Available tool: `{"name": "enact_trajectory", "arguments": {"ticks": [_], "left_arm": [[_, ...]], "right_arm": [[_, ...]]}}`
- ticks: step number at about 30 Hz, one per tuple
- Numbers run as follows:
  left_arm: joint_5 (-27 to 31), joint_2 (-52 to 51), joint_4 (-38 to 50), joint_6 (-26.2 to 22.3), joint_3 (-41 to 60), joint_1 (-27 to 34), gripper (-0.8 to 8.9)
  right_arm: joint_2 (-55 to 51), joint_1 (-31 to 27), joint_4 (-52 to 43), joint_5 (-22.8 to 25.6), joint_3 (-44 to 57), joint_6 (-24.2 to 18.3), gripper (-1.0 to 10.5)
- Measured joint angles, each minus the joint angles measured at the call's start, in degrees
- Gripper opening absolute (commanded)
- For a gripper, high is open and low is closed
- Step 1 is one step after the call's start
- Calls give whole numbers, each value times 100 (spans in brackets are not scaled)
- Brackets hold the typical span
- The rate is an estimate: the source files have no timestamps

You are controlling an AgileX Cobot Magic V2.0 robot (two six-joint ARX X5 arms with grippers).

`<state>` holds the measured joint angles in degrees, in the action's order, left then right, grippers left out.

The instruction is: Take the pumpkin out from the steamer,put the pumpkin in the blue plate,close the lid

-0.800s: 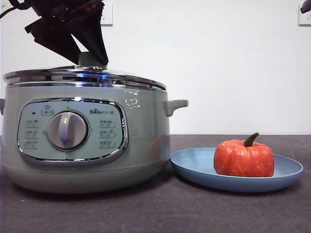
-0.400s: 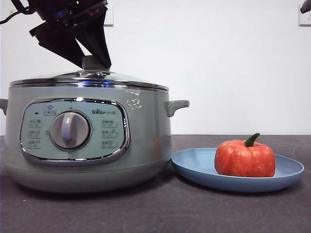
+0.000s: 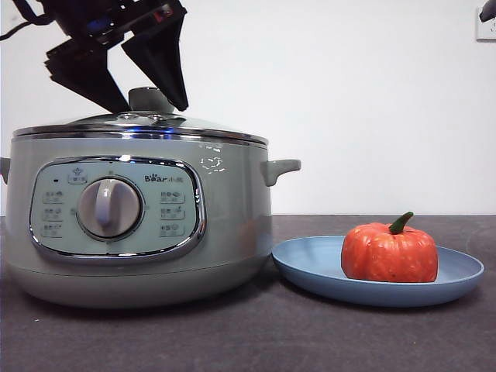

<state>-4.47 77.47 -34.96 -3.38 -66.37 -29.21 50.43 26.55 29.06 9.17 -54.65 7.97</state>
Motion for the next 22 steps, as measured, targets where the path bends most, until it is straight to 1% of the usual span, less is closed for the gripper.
{"name": "enact_trajectory", "arguments": {"ticks": [6,7,9,10,11,12,13,14,15,18,19,22], "left_arm": [[0,-866,33,96,22,-2,457],[0,-1025,33,109,22,-2,415],[2,-1346,28,140,22,-2,225],[0,-1530,13,149,22,-2,83],[0,-1661,-11,149,22,-2,-26],[2,-1788,-44,149,22,-2,-2],[57,-1932,-101,149,22,-2,-8],[144,-2022,-151,149,22,-2,-8],[319,-2107,-214,149,22,-2,-8],[894,-2249,-240,142,105,-2,-8],[1001,-2328,-166,129,254,0,-8],[1038,-2629,153,122,850,0,-8]], "right_arm": [[0,0,2,0,0,2,553],[0,0,4,0,0,0,525],[0,0,17,-13,0,0,424],[0,0,59,-13,0,2,334],[0,0,114,-13,0,-2,257],[0,0,181,-13,0,-7,172],[0,0,280,-13,0,-24,53],[0,0,350,-11,0,-46,-29],[0,2,404,-11,0,-74,-8],[-81,33,315,-9,66,-179,-9],[-186,79,160,-11,175,-205,-9],[-603,223,-330,-2,651,-256,-10]]}}
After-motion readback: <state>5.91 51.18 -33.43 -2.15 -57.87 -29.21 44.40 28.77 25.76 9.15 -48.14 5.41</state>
